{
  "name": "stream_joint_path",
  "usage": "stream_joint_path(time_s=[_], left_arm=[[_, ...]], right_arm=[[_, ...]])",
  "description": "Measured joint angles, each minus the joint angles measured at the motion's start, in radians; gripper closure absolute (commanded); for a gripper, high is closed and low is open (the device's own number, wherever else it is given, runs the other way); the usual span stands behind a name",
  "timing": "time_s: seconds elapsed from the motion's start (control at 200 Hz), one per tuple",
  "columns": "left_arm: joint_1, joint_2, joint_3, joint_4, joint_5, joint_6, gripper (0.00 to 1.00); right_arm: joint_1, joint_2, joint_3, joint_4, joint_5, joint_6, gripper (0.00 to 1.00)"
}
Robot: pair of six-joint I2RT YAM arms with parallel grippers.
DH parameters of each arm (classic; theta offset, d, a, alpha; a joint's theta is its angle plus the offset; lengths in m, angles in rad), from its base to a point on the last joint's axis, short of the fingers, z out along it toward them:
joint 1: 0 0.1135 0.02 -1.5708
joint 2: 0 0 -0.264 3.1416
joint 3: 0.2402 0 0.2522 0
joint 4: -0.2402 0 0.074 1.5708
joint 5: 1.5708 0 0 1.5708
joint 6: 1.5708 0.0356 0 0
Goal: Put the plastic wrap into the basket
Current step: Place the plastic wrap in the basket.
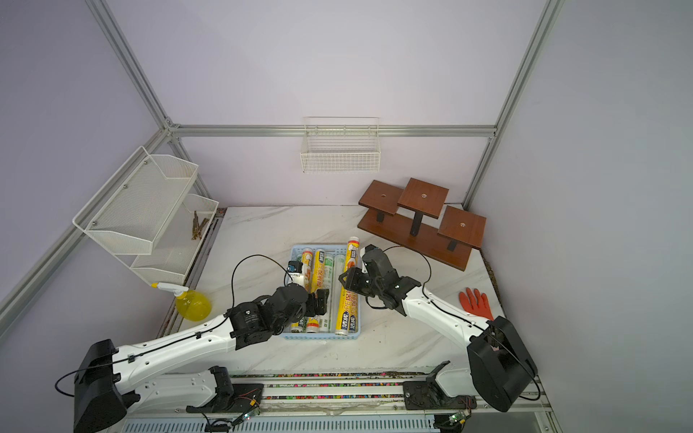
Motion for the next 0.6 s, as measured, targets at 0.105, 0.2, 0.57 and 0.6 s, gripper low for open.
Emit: stream_joint_path(time_s=[0.105, 0.2, 0.57, 0.6], left_arm=[[0.000, 0.000, -0.003, -0.009, -0.004, -0.010, 0.00], [0.000, 0.000, -0.003, -0.015, -0.008, -0.013, 0.00], [0.001, -0.025, -0.011, -0.024, -0.012, -0.032, 0.00], [0.001, -0.029, -0.015, -0.024, -0.012, -0.035, 0.00]], right_arm=[[0.001, 0.031, 0.015, 0.011, -0.004, 0.003, 0.65], [0.001, 0.070, 0.037, 0.026, -0.009, 0.006, 0.65], [0.001, 0.243, 0.128, 0.039, -0.052, -0.007, 0.63], [0.002, 0.259, 0.134, 0.039, -0.058, -0.010, 0.63]])
